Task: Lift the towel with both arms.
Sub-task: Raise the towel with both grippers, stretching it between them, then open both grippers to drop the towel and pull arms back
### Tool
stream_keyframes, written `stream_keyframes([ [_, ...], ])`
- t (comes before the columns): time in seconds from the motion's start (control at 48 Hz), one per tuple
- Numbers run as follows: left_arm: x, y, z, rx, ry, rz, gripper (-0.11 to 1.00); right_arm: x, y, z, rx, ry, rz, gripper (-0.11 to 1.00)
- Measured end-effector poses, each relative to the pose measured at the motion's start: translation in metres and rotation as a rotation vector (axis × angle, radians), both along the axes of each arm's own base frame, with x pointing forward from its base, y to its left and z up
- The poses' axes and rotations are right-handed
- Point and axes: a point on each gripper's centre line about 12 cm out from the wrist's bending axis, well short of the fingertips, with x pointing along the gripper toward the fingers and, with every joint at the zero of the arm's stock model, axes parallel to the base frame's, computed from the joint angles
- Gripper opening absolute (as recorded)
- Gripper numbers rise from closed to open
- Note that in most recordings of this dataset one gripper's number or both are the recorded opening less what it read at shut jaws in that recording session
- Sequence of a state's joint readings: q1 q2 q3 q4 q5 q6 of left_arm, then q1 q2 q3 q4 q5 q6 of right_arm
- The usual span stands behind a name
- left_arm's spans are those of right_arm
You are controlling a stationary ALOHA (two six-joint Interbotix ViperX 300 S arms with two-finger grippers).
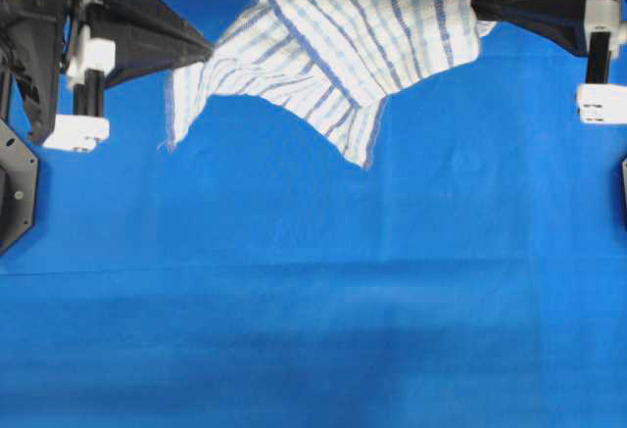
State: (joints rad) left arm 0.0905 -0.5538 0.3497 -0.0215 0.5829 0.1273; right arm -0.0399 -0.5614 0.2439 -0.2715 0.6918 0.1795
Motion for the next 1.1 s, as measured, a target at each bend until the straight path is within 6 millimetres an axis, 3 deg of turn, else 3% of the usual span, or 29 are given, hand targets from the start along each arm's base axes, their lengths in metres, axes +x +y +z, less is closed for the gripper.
stream_keyframes([
  [0.083, 0.003, -0.004, -0.003, 0.018, 0.01, -0.023, 0.1, -0.001, -0.002, -0.001, -0.003, 0.01, -0.009, 0.11],
  [0.229, 0.002, -0.007, -0.001, 0.016, 0.0, -0.029, 0.53, -0.001, -0.004, -0.002, -0.013, 0.021, -0.022, 0.56],
  [0.271, 0.002, -0.007, 0.0, 0.015, -0.007, -0.028, 0.65, -0.002, -0.004, -0.002, -0.016, 0.023, -0.024, 0.65],
  [0.313, 0.001, -0.007, 0.001, 0.013, -0.016, -0.027, 0.78, -0.002, -0.004, -0.002, -0.019, 0.024, -0.025, 0.68],
  [0.375, 0.0, -0.007, 0.002, 0.015, -0.025, -0.027, 0.89, -0.002, -0.004, -0.002, -0.02, 0.026, -0.026, 0.65],
  [0.521, -0.004, -0.007, 0.0, 0.014, -0.034, -0.026, 0.87, -0.001, -0.005, -0.006, -0.017, 0.035, -0.028, 0.64],
  [0.667, -0.004, -0.007, -0.013, 0.007, -0.018, -0.023, 0.88, 0.0, -0.005, -0.025, -0.005, 0.079, -0.031, 0.64],
  [1.105, 0.011, -0.007, -0.117, -0.001, 0.031, -0.022, 0.88, 0.017, 0.001, -0.147, 0.116, 0.267, -0.043, 0.64],
])
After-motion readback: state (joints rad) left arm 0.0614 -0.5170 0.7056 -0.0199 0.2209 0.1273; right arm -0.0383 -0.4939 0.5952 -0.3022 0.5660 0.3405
